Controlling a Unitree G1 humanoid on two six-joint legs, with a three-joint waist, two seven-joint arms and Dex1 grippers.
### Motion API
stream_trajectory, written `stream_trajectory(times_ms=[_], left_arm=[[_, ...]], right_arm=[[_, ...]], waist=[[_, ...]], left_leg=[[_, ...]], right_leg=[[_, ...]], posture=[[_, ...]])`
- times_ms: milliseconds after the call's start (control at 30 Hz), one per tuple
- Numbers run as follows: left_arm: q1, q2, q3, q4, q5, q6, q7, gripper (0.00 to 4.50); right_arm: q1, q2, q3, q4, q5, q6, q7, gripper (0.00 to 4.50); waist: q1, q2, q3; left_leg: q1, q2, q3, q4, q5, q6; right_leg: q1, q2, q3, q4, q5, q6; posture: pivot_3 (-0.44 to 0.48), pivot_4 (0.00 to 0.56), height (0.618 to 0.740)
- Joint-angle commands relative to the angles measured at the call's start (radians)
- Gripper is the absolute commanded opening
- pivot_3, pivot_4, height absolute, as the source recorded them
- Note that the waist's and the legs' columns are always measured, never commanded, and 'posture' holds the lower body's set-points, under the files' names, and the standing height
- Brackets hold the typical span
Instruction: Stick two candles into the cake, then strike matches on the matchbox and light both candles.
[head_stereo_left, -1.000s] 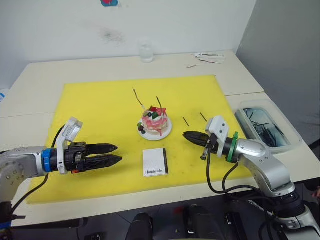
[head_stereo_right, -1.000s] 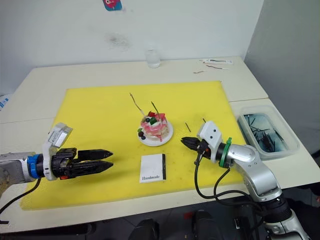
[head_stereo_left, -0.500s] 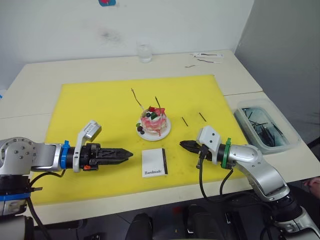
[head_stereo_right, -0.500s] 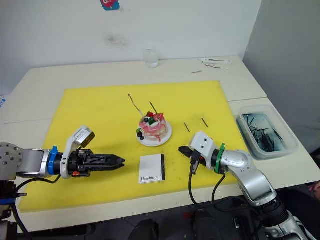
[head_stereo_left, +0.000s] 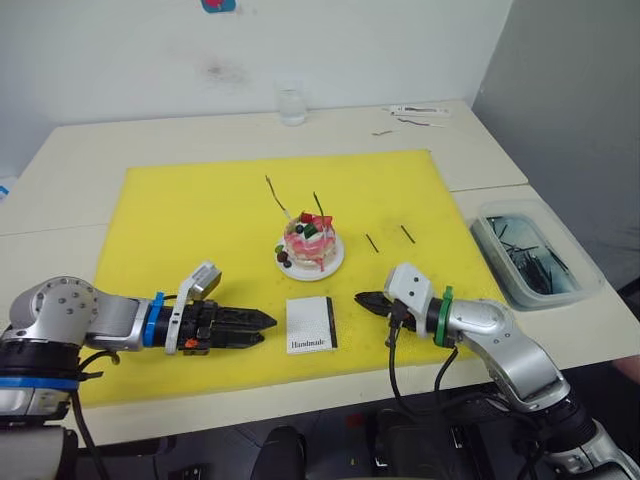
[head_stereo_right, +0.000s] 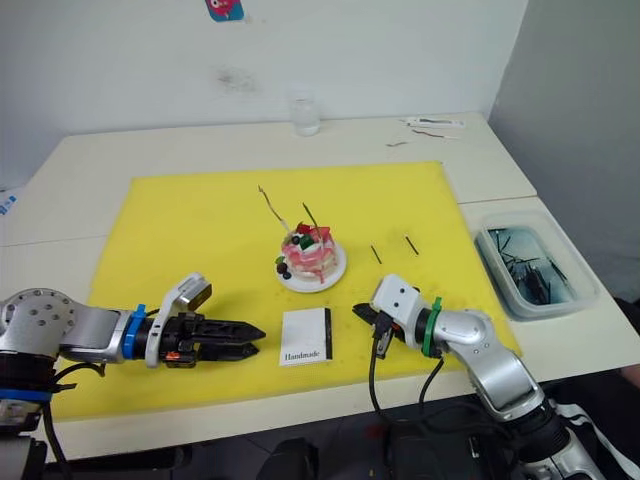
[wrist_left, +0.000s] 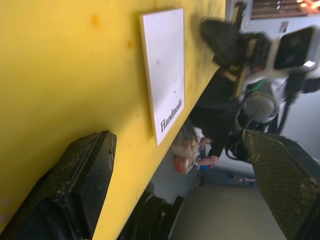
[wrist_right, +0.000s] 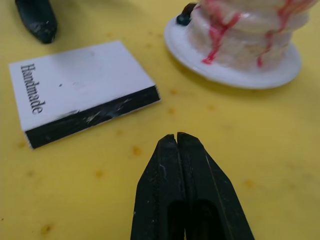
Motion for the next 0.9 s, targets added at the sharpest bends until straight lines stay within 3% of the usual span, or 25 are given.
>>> stream_trajectory(times_ms=[33,900], left_arm=[[-0.017,-0.021,0.004,0.015,-0.011,0.004,0.027,4.5],[-0.022,-0.162,-0.053,0.039,-0.049,0.004,0.125,4.5]], right_arm=[[-0.006,0.003,0.02,-0.019,-0.01,0.004,0.009,0.03],[-0.058,0.034,0.096,-0.015,-0.021,0.093,0.072,0.03]], waist=[[0.001,0.0,0.0],[0.004,0.002,-0.003]], left_leg=[[0.0,0.0,0.0,0.0,0.0,0.0],[0.004,-0.006,0.0,0.0,0.001,-0.002]], right_leg=[[0.0,0.0,0.0,0.0,0.0,0.0],[0.005,-0.007,0.0,0.0,0.0,0.004]], posture=[[0.0,0.15,0.74],[0.0,0.15,0.74]])
